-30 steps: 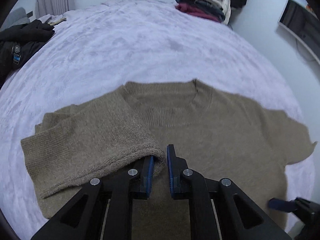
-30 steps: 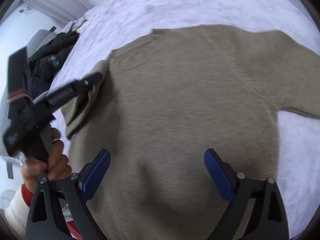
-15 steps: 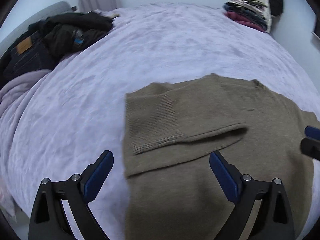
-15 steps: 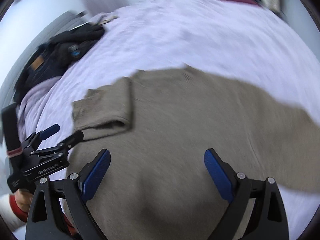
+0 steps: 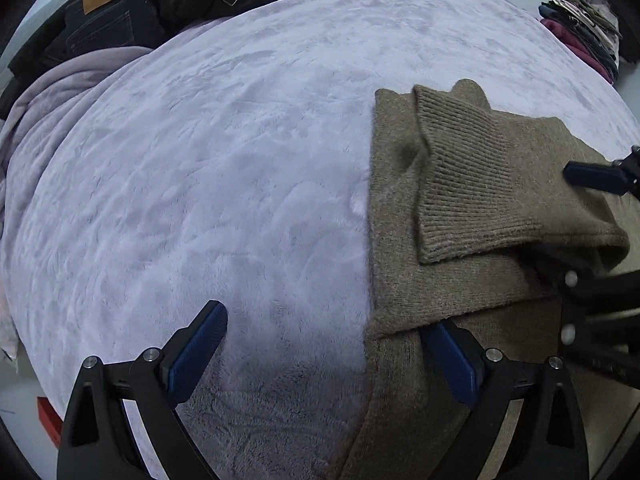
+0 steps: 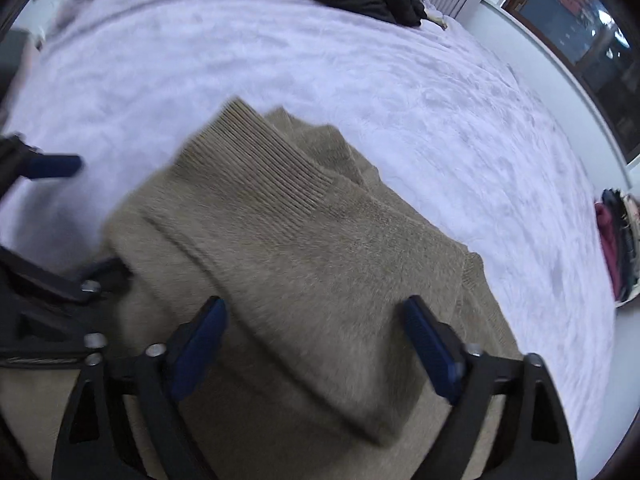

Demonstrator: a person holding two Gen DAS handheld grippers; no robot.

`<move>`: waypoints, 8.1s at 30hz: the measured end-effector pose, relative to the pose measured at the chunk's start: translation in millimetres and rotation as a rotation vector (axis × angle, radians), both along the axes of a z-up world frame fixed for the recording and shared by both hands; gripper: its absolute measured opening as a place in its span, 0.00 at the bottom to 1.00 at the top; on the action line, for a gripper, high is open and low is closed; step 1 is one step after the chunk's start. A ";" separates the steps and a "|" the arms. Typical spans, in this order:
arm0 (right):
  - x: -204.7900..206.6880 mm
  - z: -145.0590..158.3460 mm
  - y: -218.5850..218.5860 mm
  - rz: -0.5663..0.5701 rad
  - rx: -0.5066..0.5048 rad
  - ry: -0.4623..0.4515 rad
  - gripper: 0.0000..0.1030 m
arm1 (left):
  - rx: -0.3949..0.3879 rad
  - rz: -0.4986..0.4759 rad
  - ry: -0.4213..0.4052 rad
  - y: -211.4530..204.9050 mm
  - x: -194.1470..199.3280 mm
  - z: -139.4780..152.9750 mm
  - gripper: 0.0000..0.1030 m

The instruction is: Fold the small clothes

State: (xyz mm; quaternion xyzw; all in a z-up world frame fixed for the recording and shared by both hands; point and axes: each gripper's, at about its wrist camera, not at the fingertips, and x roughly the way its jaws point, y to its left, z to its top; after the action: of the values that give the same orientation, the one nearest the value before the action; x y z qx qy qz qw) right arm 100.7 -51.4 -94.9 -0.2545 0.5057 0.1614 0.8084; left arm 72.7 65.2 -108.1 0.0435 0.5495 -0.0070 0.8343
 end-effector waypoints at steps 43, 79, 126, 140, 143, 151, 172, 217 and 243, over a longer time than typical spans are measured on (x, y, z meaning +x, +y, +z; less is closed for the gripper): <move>-132.8 -17.1 -312.8 -1.126 1.083 0.124 0.41 | -0.133 -0.131 0.052 22.1 25.7 46.0 0.99; -145.1 1.8 -290.8 -1.047 1.126 0.162 0.54 | -0.176 -0.288 0.081 6.0 50.6 42.9 0.57; -178.2 -6.9 -324.2 -1.286 1.218 0.032 0.42 | -0.063 -0.320 0.034 -46.0 -8.8 51.9 0.78; -215.3 -12.1 -330.9 -1.345 1.185 0.075 0.20 | -0.040 -0.467 0.159 -127.8 -44.8 34.3 0.78; -231.0 -10.4 -328.3 -1.334 1.211 0.084 0.37 | -0.039 -0.495 0.175 -142.8 -50.8 32.9 0.78; -259.8 -6.3 -334.9 -1.348 1.237 0.064 0.39 | -0.007 -0.558 0.198 -184.6 -62.1 27.5 0.78; -353.6 6.9 -422.6 -1.616 1.179 -0.154 0.43 | 0.023 -0.641 0.219 -261.8 -70.9 23.9 0.77; -282.7 88.0 -498.2 -1.268 1.435 -0.409 0.08 | -0.210 -0.695 0.046 -423.0 -50.5 49.5 0.78; -66.4 10.4 -239.1 -0.953 0.998 0.119 0.55 | -0.052 -0.245 0.059 -104.8 15.7 19.4 0.78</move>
State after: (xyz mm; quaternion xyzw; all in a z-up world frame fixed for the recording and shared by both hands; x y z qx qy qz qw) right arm 34.2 -290.6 -84.5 0.4069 0.4713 0.0157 0.7823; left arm 88.4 -39.5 -88.7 0.0884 0.5638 -0.1247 0.8116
